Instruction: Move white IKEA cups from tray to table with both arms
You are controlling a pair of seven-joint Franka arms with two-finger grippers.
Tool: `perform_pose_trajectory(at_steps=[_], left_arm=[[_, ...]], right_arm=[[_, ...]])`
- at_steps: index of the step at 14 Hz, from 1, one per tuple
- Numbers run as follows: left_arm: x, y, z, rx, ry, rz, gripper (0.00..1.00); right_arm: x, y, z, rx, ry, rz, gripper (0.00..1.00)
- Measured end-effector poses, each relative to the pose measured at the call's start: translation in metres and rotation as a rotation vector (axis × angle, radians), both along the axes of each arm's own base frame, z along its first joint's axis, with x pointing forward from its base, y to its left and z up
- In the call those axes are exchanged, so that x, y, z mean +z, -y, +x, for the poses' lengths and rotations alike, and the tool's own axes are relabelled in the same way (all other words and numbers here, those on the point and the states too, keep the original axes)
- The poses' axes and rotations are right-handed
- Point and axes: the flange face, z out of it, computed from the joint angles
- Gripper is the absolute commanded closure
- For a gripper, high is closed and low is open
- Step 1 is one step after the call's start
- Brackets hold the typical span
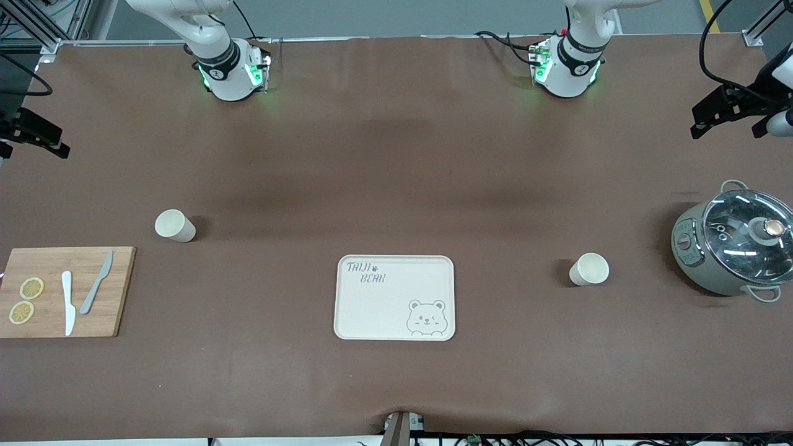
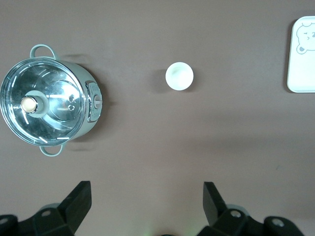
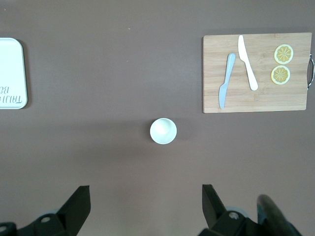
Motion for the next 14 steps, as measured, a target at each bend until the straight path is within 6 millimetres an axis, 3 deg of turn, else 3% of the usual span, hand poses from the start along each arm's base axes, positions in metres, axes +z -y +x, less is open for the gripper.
perform_pose_trajectory(at_steps=[14], left_arm=[[-0.0029,0.0023,0.0035,-0.002,-0.006,-0.019,0.0]], right_arm=[[-0.0006,0.0013,0.0004,-0.002,-0.001,0.0,0.0]])
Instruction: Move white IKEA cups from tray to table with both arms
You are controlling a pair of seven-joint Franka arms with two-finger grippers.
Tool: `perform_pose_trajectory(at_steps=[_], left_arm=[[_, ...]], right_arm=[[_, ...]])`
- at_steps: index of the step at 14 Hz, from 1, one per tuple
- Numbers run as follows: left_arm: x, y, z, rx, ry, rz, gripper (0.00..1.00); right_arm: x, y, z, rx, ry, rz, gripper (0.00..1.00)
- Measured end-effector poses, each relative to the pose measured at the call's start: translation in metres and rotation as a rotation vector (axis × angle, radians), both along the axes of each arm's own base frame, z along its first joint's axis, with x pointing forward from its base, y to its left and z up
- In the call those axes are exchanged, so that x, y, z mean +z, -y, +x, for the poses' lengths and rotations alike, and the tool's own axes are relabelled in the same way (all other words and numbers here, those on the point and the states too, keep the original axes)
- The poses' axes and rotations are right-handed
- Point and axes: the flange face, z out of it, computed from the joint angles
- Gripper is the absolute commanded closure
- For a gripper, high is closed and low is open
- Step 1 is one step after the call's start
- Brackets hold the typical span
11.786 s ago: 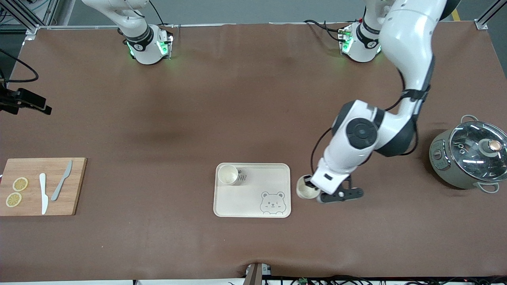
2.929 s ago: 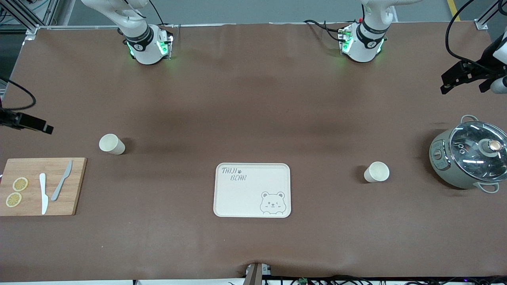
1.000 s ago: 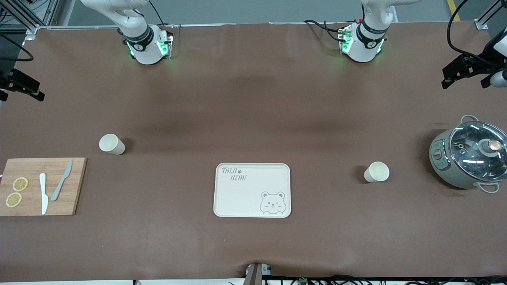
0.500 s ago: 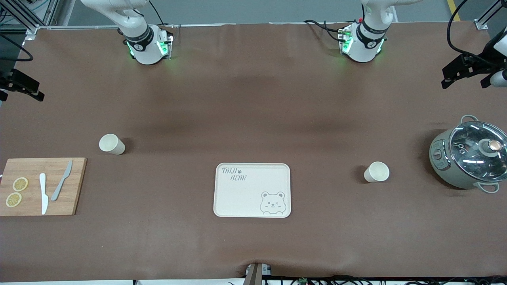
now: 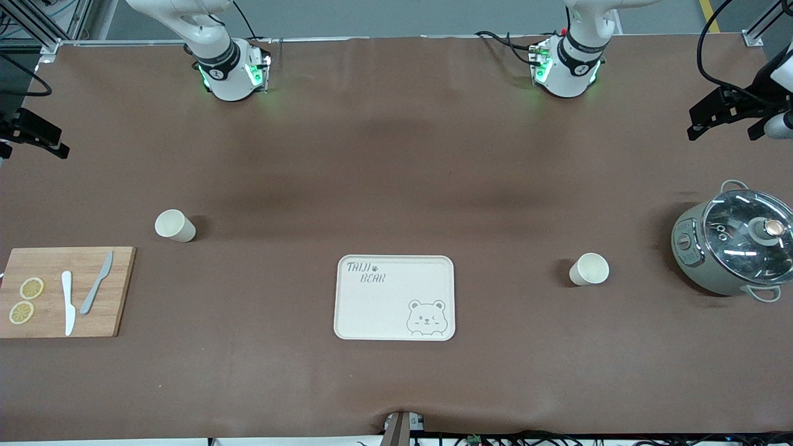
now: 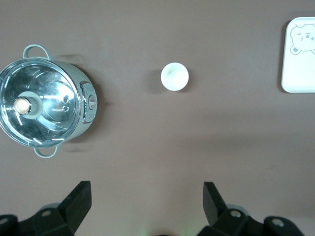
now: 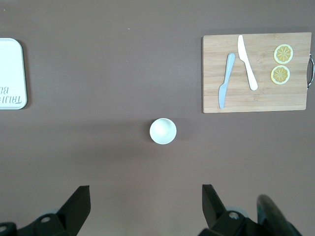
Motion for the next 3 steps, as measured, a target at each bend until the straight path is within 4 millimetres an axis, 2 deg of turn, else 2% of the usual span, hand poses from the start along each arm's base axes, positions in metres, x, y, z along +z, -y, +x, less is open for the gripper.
perform_pose_trajectory(at_steps=[3], left_arm=[[-0.001,0.0001,0.0001,0.0,-0.004,0.0,0.0]], right_arm=[[-0.0003,0.0009,0.0001,-0.002,-0.001,0.0,0.0]])
